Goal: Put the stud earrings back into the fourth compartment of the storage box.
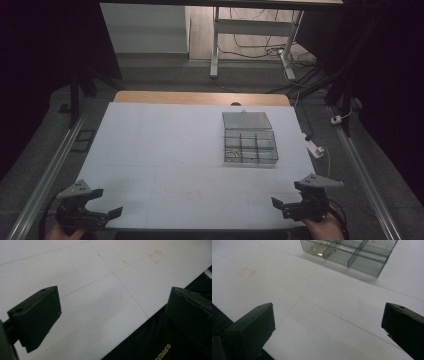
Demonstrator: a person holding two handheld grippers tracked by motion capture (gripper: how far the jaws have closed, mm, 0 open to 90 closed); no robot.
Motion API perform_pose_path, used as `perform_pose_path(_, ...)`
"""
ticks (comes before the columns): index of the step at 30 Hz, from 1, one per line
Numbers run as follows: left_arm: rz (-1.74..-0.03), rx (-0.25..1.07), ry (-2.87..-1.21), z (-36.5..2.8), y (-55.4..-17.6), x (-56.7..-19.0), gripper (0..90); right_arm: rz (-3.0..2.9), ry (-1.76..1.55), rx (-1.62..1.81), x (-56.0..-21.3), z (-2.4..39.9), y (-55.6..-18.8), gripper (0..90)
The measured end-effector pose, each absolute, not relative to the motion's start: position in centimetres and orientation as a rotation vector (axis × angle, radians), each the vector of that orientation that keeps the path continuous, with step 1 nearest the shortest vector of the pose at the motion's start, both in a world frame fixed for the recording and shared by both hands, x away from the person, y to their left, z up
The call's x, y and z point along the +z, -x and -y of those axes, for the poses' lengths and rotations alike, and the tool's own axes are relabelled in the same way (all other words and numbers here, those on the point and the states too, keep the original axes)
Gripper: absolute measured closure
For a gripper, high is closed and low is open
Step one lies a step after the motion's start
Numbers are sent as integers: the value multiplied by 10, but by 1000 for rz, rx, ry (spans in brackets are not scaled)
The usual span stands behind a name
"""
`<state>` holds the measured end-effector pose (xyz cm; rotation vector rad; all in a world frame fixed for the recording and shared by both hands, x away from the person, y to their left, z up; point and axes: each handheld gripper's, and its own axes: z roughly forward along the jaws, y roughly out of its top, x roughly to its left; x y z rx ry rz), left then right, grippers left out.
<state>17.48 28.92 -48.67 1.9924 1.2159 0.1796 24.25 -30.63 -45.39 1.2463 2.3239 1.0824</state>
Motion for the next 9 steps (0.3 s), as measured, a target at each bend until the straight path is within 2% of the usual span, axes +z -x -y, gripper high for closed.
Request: perform_pose_path(9,-1216,178,-1991,-289,-176,-486,2,-2307,-1298,1078,-453,315,-235,0)
